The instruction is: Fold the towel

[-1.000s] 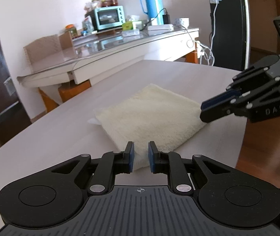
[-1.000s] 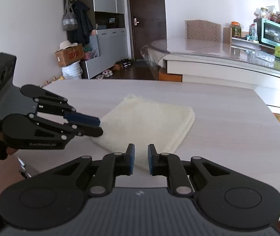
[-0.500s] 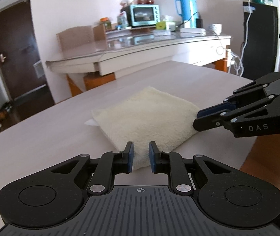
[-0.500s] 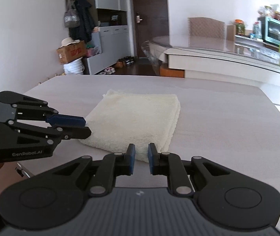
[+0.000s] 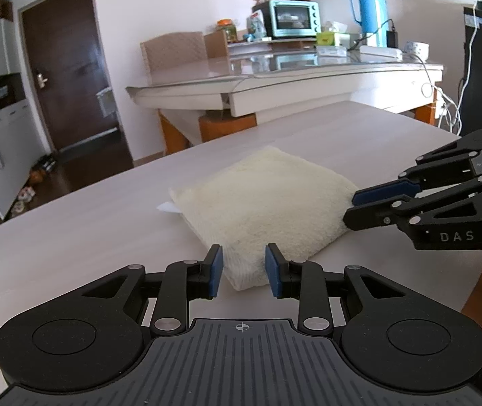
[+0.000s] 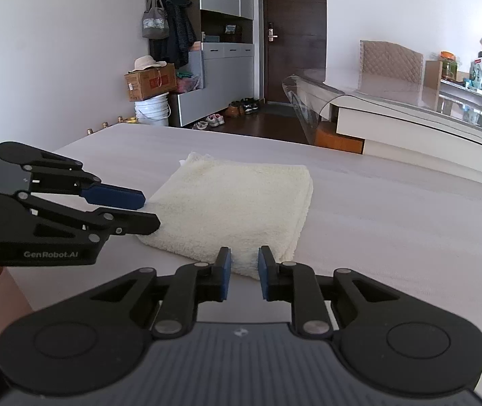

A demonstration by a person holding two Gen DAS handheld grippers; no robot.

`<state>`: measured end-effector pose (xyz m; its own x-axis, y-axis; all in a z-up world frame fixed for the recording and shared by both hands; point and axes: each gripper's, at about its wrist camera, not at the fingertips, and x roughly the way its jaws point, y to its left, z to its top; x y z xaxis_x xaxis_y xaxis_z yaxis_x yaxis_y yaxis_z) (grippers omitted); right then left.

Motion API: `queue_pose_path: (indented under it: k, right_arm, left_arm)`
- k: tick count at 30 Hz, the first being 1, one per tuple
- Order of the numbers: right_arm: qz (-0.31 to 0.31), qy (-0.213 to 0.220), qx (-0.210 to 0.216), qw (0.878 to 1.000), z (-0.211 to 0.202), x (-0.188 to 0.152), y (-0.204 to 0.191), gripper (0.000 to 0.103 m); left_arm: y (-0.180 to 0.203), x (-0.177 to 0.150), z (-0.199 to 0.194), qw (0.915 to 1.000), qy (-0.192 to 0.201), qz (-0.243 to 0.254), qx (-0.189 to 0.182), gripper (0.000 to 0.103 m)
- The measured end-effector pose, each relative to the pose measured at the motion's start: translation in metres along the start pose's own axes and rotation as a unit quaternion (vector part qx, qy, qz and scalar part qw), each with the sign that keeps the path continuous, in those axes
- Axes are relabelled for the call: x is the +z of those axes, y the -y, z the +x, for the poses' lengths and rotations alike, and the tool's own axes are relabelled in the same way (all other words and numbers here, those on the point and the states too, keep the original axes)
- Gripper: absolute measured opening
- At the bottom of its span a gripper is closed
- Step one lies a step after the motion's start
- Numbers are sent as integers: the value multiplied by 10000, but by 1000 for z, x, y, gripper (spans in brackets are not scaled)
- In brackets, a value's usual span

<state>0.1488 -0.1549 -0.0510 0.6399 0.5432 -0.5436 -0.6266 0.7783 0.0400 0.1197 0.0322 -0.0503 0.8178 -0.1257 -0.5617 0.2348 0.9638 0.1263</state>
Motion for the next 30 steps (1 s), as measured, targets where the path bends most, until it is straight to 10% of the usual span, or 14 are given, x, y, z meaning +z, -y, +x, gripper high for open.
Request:
queue_pose_path:
  k: [16, 30]
  right_arm:
    - [360, 56, -501, 9981, -64, -21, -17, 57]
    - [401, 209, -700, 9965, -93, -21, -38, 102]
  left_arm:
    - [-1, -20, -48, 9961, -12, -797, 369, 82]
    - [5, -30, -96, 9943, 137, -919, 520, 93]
